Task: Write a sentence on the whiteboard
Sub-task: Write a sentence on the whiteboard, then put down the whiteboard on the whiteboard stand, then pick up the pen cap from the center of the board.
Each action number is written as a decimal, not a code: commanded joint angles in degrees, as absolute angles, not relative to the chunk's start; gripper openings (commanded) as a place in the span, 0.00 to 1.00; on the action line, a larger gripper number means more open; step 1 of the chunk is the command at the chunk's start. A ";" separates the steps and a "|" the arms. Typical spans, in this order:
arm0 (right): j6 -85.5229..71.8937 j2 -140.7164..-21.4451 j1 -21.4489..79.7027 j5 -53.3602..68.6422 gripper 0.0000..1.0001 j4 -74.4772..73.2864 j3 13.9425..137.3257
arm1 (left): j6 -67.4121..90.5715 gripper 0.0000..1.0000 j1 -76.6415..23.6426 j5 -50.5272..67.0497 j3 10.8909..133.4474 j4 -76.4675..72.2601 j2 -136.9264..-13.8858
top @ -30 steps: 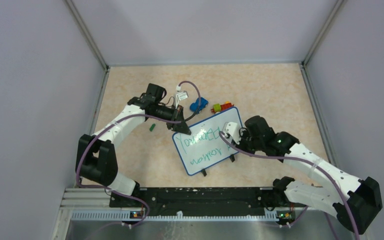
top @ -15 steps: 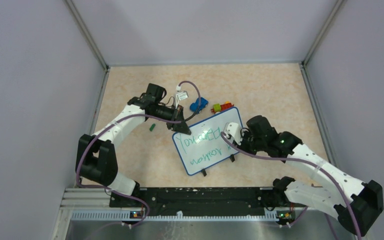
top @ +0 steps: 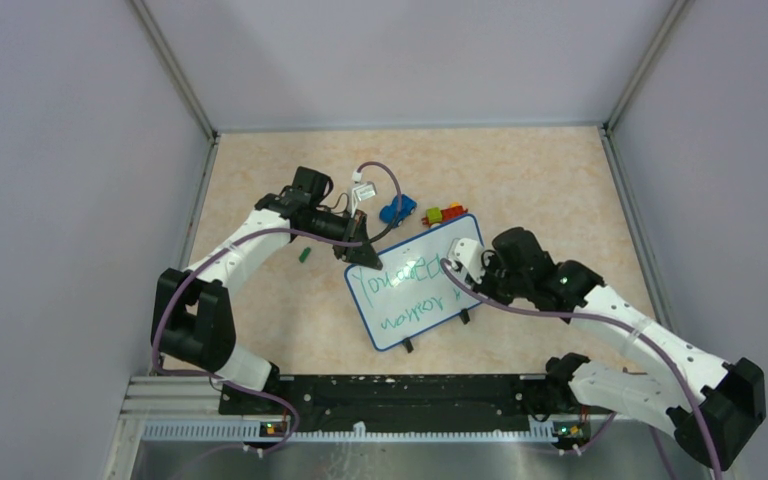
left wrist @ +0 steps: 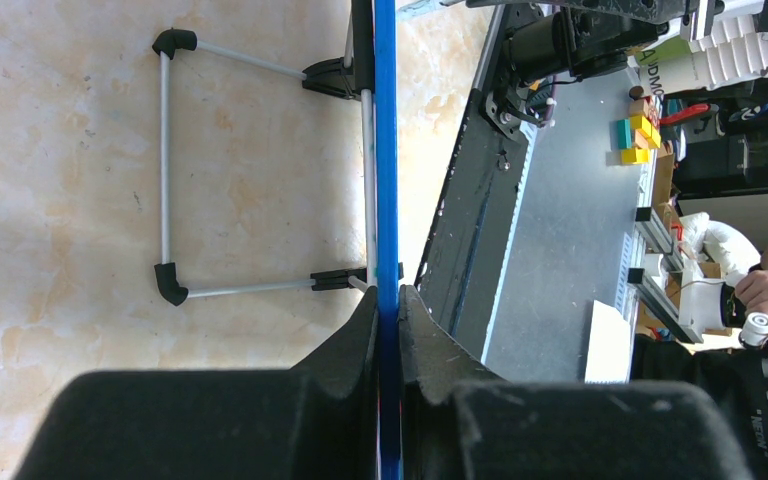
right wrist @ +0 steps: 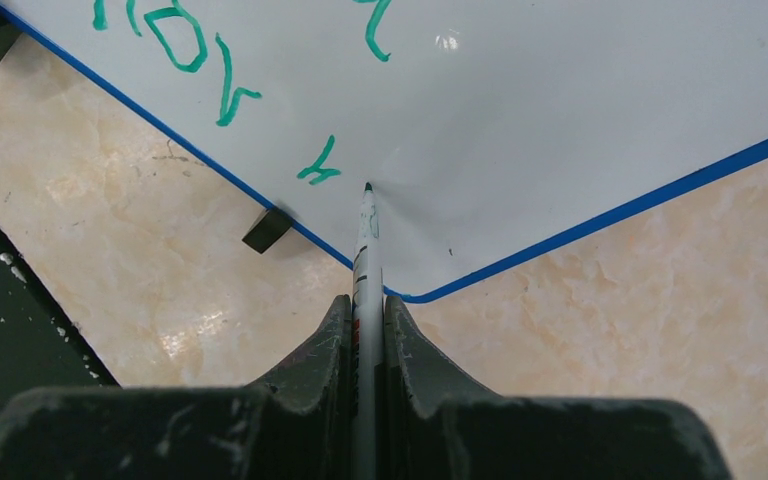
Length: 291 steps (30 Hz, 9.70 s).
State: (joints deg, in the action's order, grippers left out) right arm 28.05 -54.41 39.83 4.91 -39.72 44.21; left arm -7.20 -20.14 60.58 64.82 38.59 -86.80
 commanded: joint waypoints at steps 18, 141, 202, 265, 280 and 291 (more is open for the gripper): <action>30.77 -56.56 39.02 7.38 0.00 -39.25 43.22 | -8.05 0.00 -20.63 59.42 65.63 37.89 -88.84; 30.32 -56.11 35.88 -5.05 0.00 -37.54 45.74 | -8.25 0.00 -20.62 59.44 65.34 37.62 -88.94; 30.28 -54.21 35.46 0.96 0.00 -44.66 49.81 | -7.86 0.03 -20.64 58.93 65.18 37.16 -88.20; 2.26 -75.85 15.75 38.58 0.00 -24.01 74.85 | -25.14 0.58 2.90 24.28 65.61 38.48 -100.26; 3.08 -75.06 15.45 37.78 0.00 -24.91 75.06 | -23.93 0.43 -4.06 14.63 62.67 35.07 -103.38; 4.03 -74.13 15.43 38.04 0.00 -25.40 74.71 | -22.07 0.05 -3.45 19.35 67.55 38.10 -99.61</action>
State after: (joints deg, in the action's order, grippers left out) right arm 2.79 -75.70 16.08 37.39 -26.24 74.52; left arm -23.31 -4.45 14.63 64.73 35.55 -102.10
